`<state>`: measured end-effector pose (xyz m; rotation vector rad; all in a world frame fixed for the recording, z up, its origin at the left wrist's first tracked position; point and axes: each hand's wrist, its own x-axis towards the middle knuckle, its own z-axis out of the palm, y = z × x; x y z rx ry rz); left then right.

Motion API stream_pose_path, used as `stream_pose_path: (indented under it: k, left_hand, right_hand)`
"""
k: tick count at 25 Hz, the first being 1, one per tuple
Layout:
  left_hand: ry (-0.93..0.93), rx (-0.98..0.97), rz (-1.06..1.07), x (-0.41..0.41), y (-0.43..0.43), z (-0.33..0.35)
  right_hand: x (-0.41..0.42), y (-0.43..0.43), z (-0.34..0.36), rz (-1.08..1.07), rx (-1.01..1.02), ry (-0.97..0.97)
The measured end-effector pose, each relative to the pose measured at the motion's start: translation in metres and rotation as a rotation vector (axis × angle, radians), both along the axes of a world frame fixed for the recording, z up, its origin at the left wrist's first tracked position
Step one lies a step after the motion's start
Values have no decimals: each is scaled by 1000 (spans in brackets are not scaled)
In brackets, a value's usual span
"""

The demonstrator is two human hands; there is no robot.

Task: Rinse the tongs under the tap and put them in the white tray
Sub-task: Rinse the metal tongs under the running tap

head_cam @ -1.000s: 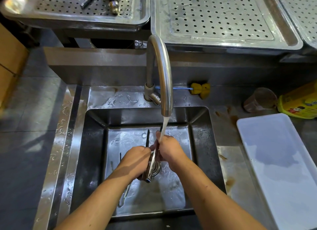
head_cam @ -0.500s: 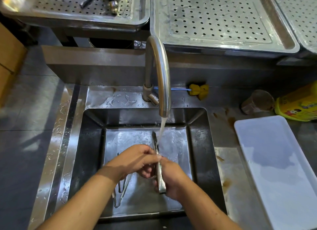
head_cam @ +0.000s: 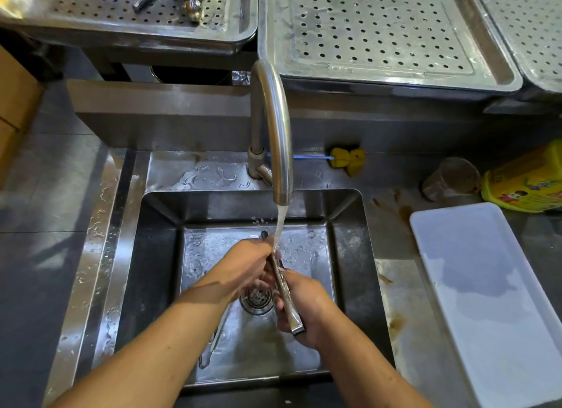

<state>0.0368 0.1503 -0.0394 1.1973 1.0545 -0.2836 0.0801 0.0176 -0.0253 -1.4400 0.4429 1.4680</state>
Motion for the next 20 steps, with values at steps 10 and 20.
stream_pose_path:
  k: [10,20]
  left_hand:
    - [224,398,-262,-7,7,-26]
    - [140,168,-72,-2,7,-25]
  right_hand:
    - [-14,3,9,10,128,-162]
    - [-6,-8,4,242,-5,-561]
